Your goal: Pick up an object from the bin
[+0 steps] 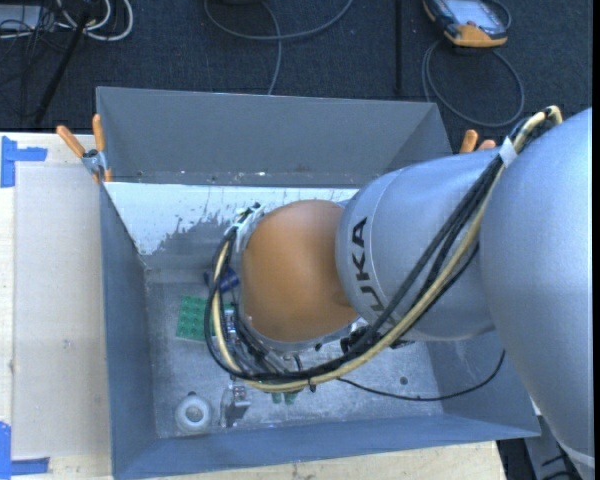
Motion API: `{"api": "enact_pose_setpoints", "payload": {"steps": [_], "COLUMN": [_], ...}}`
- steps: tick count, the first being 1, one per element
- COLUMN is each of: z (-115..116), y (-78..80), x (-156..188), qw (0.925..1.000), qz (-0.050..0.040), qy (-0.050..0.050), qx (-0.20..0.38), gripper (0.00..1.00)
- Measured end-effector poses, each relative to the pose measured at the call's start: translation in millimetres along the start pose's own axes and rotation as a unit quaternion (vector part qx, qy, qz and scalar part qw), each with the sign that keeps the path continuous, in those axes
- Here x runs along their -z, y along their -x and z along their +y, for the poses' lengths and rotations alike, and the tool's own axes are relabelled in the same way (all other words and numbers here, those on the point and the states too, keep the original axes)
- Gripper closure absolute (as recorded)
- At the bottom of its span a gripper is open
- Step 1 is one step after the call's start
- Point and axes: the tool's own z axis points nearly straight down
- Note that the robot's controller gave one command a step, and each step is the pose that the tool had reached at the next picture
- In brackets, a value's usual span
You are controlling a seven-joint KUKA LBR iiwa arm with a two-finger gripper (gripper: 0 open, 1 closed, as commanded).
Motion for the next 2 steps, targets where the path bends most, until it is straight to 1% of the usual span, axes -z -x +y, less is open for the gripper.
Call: {"api": "enact_pose_setpoints", "payload": {"steps": [1, 2], "z": [-61, -92], "y": [11.4, 58.9], "x": [-69, 35], "qw": [0.9871, 0.9961], "qz": [-0.0093, -0.0100], "qy": [0.001, 0.001], "qx": [0.160, 0.088], "gripper": [0.00, 0.00]}}
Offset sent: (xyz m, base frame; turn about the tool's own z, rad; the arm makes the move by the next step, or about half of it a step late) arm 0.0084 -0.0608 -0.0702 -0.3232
